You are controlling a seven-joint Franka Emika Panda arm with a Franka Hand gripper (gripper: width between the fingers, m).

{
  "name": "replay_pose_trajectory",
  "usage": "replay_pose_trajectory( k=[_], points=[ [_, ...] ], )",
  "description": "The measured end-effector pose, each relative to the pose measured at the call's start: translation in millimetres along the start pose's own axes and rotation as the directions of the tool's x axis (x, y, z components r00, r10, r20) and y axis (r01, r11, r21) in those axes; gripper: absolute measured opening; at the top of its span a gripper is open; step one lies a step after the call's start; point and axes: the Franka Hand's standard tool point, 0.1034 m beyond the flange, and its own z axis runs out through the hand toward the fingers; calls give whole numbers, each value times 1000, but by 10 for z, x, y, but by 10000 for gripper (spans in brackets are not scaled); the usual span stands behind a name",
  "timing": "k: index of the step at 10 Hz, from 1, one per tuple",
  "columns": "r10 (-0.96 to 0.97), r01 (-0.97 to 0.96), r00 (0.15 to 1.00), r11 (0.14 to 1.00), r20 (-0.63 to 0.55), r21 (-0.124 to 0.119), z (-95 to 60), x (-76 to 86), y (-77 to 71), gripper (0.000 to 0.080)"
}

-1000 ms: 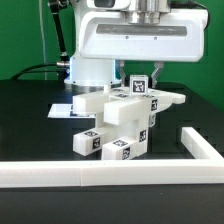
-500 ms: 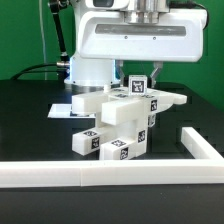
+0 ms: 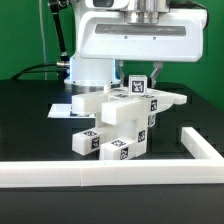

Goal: Assemble chair

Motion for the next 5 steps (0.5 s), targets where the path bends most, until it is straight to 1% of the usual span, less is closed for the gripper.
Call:
replay_pose_trajectory(
  k=[2, 5],
  points=[
    [9, -9, 1000, 1000, 0, 0, 0, 0, -1, 287],
    [218, -218, 976, 976, 0, 2, -1, 0, -7, 287]
  ],
)
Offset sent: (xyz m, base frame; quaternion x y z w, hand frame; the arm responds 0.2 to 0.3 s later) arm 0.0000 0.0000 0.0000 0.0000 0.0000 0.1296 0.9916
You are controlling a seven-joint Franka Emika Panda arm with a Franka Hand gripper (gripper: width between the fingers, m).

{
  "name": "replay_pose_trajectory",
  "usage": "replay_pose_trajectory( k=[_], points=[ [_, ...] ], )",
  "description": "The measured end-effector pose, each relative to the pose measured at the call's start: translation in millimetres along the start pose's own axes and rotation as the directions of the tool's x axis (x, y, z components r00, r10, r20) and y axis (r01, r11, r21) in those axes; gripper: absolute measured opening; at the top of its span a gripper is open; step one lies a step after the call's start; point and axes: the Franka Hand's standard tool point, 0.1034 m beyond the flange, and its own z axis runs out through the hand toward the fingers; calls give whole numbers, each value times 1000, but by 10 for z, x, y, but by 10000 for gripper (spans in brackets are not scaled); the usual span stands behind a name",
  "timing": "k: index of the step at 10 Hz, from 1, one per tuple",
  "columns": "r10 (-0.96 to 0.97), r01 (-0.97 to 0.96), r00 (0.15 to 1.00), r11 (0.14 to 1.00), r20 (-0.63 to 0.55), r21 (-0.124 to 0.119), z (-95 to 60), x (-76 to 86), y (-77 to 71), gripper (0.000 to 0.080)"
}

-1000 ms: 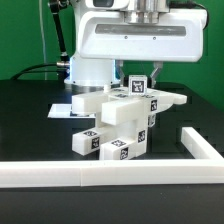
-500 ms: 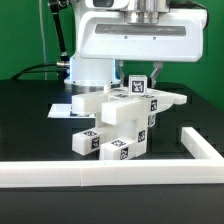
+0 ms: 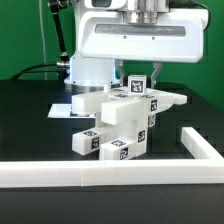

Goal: Assemble chair

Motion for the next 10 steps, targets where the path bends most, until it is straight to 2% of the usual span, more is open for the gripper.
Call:
replay_pose_trajectory(
  k=[6, 8, 10],
  points=[
    [338, -338, 941, 941, 2, 5, -3, -4, -18, 287],
    [487, -487, 873, 873, 7, 9, -3, -9, -32, 287],
    [504, -504, 864, 864, 7, 9, -3, -10, -33, 287]
  ],
)
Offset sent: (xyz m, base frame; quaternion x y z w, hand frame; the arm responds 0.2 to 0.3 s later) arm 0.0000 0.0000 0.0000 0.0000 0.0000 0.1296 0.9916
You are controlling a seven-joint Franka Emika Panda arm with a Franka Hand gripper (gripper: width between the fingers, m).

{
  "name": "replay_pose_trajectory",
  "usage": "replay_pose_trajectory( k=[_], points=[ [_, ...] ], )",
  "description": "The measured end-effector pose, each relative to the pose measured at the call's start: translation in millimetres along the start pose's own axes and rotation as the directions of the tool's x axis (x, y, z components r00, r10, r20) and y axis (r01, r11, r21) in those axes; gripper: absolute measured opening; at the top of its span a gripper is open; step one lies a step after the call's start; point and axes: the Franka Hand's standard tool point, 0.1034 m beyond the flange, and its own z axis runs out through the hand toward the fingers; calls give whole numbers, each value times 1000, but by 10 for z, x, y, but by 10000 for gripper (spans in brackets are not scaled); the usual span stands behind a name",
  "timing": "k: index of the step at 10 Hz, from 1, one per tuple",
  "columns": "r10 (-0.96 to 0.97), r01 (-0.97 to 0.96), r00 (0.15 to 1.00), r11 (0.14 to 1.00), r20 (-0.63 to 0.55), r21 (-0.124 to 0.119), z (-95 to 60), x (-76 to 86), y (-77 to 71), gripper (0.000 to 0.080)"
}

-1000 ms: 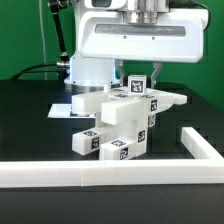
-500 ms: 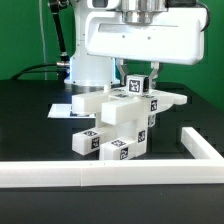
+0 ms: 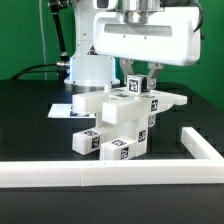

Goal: Assemble chair

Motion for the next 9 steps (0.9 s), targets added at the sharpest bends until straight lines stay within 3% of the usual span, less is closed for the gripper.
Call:
replay_pose_trajectory(
  k=[1, 2, 3, 4, 9],
  points=[
    [-24, 24, 1000, 1000, -2, -2, 0, 1, 1, 358],
    [-94, 94, 996, 996, -3, -3, -2, 1, -2, 495],
    [-129, 129, 992, 992, -3, -3, -2, 0, -3, 495],
    [-231, 231, 973, 973, -4, -5, -2, -7, -6, 620],
    [-585, 585, 811, 811, -4, -13, -1, -1, 1, 649]
  ],
)
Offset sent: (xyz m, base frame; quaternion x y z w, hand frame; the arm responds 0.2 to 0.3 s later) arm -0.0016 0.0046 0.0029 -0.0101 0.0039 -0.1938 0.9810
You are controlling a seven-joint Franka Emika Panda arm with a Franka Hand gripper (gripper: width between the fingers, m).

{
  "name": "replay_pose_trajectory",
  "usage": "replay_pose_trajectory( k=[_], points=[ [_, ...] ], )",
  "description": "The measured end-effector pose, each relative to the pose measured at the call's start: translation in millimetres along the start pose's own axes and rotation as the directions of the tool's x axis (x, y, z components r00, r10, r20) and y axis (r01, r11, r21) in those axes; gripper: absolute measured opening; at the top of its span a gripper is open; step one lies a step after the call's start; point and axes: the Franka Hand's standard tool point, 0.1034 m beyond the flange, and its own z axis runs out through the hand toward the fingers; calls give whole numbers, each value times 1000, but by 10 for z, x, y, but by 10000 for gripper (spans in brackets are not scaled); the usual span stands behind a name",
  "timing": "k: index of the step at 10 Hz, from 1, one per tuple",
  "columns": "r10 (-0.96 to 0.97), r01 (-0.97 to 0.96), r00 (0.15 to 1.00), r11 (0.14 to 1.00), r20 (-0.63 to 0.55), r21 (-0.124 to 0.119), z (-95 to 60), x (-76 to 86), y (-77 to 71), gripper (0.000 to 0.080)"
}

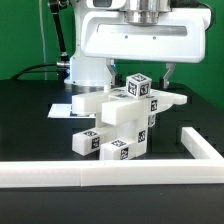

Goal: Assemble chair

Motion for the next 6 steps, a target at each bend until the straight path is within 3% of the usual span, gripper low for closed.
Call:
replay_pose_trajectory(
  k=[1, 6],
  points=[
    [-99, 99, 995, 995, -1, -10, -2, -6, -16, 649],
    [-488, 488, 873, 873, 5, -5, -55, 57, 3, 649]
  ],
)
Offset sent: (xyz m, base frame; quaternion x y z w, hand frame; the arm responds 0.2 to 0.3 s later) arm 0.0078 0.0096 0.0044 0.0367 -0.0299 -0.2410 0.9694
